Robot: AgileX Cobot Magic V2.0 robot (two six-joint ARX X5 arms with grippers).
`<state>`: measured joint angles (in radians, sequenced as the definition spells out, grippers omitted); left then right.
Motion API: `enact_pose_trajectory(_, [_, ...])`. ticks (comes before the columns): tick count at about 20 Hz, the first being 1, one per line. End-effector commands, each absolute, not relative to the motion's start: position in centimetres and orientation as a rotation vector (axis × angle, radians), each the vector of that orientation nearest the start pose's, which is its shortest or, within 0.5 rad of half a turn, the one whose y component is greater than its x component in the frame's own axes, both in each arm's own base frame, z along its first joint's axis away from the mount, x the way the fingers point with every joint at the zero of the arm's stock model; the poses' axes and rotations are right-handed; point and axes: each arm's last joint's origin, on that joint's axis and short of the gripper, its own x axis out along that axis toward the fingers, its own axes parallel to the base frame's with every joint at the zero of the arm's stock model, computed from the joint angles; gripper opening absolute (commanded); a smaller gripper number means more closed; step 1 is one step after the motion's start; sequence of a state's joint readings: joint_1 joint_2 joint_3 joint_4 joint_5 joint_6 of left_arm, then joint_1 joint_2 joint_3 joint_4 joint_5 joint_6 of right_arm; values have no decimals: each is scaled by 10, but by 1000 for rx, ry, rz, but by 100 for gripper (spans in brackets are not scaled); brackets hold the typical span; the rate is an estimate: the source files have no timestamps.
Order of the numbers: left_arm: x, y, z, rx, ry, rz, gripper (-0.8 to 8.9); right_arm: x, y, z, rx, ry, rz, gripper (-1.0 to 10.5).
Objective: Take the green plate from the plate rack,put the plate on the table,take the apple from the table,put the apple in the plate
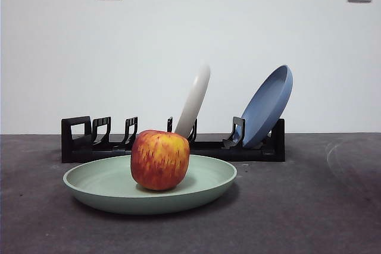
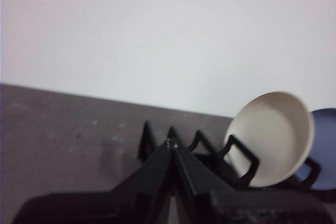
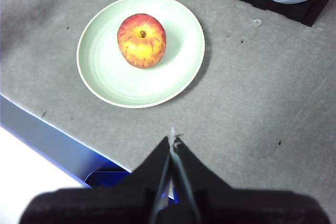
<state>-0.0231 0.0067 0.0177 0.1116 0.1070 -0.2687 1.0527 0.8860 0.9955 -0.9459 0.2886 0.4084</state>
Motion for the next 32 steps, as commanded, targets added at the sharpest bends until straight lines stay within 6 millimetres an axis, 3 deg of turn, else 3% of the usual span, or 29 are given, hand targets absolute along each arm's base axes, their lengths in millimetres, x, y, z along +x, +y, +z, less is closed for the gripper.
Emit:
enact_pose_trajectory(1, [97,-3,171,-244,-38,-111,-4,84,130,323,-148,793,554,-17])
enact_pose_trajectory(5, [96,-2,150,-242,174,-36,-4,84,130,323,-148,793,554,-17])
enact_pose_trajectory(24, [97,-2,149,-239,195,-30,-4,84,130,323,-157,785,543,-17])
enact_pose_trajectory(29, [97,-2,149,-239,195,-30,-4,82,125,312,-508,770,632,-17])
enact_pose_trajectory(32, [97,-2,149,-239,195,-30,-4,90,127,283,-535,755,569,-17])
